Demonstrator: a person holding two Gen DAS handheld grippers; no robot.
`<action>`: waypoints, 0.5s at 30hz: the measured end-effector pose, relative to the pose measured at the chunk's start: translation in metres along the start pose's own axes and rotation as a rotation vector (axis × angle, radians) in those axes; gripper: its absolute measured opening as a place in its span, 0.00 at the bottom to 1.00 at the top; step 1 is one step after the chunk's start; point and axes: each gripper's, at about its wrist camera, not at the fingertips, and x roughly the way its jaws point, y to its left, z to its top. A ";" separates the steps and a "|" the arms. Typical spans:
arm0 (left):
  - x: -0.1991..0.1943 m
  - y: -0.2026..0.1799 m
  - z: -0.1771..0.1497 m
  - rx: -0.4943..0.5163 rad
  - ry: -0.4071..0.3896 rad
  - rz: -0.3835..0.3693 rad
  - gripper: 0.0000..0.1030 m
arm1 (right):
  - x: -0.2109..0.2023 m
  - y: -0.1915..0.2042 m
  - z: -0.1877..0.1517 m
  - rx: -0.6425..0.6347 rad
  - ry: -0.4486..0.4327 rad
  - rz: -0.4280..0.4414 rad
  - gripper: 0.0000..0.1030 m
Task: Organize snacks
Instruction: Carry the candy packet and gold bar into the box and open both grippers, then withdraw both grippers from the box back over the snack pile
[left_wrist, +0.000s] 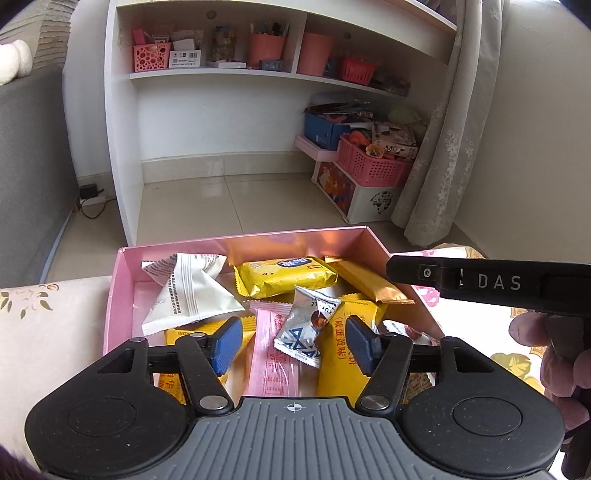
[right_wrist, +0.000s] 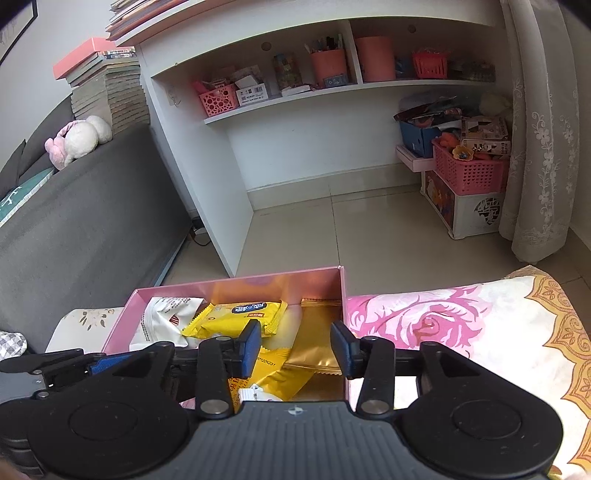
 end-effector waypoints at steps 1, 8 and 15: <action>-0.003 0.001 -0.001 0.002 0.002 0.001 0.65 | -0.003 0.000 0.000 0.000 -0.001 -0.003 0.38; -0.034 0.008 -0.014 -0.011 0.015 0.005 0.76 | -0.032 0.007 -0.009 -0.010 -0.004 -0.007 0.61; -0.071 0.015 -0.032 -0.026 0.028 0.026 0.87 | -0.065 0.023 -0.023 -0.042 0.006 -0.005 0.78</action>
